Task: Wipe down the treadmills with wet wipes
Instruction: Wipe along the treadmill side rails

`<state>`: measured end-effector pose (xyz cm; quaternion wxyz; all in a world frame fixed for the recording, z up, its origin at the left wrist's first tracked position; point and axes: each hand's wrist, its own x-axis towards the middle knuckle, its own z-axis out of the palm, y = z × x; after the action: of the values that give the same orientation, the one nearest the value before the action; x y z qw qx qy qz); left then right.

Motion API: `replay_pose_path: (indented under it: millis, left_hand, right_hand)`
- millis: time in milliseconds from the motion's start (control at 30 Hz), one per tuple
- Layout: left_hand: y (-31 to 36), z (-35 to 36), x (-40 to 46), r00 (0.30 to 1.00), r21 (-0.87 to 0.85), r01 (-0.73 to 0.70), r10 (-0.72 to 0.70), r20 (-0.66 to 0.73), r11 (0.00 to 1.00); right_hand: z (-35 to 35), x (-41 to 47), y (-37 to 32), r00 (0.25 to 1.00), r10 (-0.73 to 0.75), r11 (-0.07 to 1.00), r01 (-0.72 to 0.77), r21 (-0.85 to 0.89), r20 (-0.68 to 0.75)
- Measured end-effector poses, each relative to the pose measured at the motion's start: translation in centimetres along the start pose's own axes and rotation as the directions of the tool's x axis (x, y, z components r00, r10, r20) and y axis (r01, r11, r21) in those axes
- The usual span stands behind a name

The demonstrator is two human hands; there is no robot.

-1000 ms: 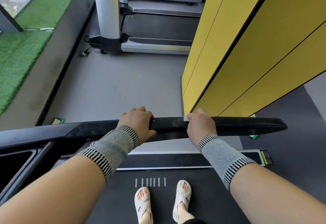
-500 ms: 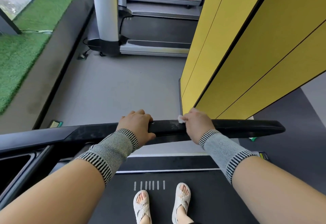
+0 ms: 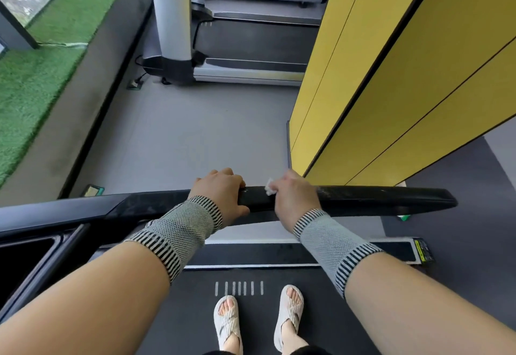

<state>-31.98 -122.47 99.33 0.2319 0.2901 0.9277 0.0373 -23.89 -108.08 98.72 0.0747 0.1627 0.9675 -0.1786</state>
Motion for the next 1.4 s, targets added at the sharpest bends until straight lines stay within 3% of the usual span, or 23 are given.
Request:
replay_pose_path:
  millis: [67,200,333,500,633,800,967,1100,1233,1300,1400]
  left_hand:
    - [0.1,-0.1,0.0,1.000,0.010,-0.001,0.001,0.006,1.000]
    - [0.0,0.1,-0.2,1.000,-0.011,0.000,0.000,-0.013,1.000]
    - [0.0,0.1,-0.2,1.000,-0.005,-0.001,0.001,-0.018,1.000]
    - [0.1,0.3,-0.5,0.999,0.000,-0.001,0.001,-0.034,1.000]
    - [0.0,0.2,-0.6,0.999,0.026,-0.012,0.013,-0.036,1.000]
    - [-1.8,0.1,-1.4,0.997,0.035,0.045,-0.043,-0.064,0.998]
    - [-1.8,-0.3,-1.3,0.998,0.047,0.050,-0.048,-0.043,0.998]
    - [-1.9,-0.1,-1.5,0.997,0.032,0.059,-0.057,-0.059,0.998]
    - [-1.8,-0.2,-1.3,0.997,0.019,0.058,-0.058,-0.044,0.998]
    - [-1.8,-0.3,-1.3,0.998,0.022,0.059,-0.058,-0.037,0.998]
    - [-2.0,-0.1,-1.4,0.997,0.002,0.059,-0.058,-0.059,0.998]
  right_hand:
    - [0.0,-0.3,0.4,0.999,-0.031,0.999,0.030,0.017,0.009]
    - [0.1,-0.9,2.6,0.985,0.141,0.988,-0.134,0.073,-0.101]
    - [1.1,-1.7,-0.5,0.995,-0.087,0.994,0.090,0.056,-0.047]
    - [0.8,-2.4,2.6,0.984,0.092,0.993,-0.080,0.084,-0.150]
    - [1.7,-2.4,-0.6,0.990,-0.121,0.991,0.125,0.047,-0.070]
    - [0.9,-3.0,3.3,0.981,0.025,0.998,-0.013,0.066,-0.194]
    - [2.3,-2.5,-0.9,0.969,-0.203,0.978,0.208,0.022,-0.144]
    - [1.3,-2.6,2.2,0.980,-0.083,0.993,0.096,0.063,-0.179]
    - [1.4,-2.1,-1.6,0.979,-0.197,0.979,0.199,0.038,-0.046]
    - [0.4,-1.5,-0.2,0.990,-0.143,0.990,0.143,0.002,0.014]
    - [-0.6,-1.1,2.2,0.999,0.050,0.999,-0.050,0.018,-0.020]
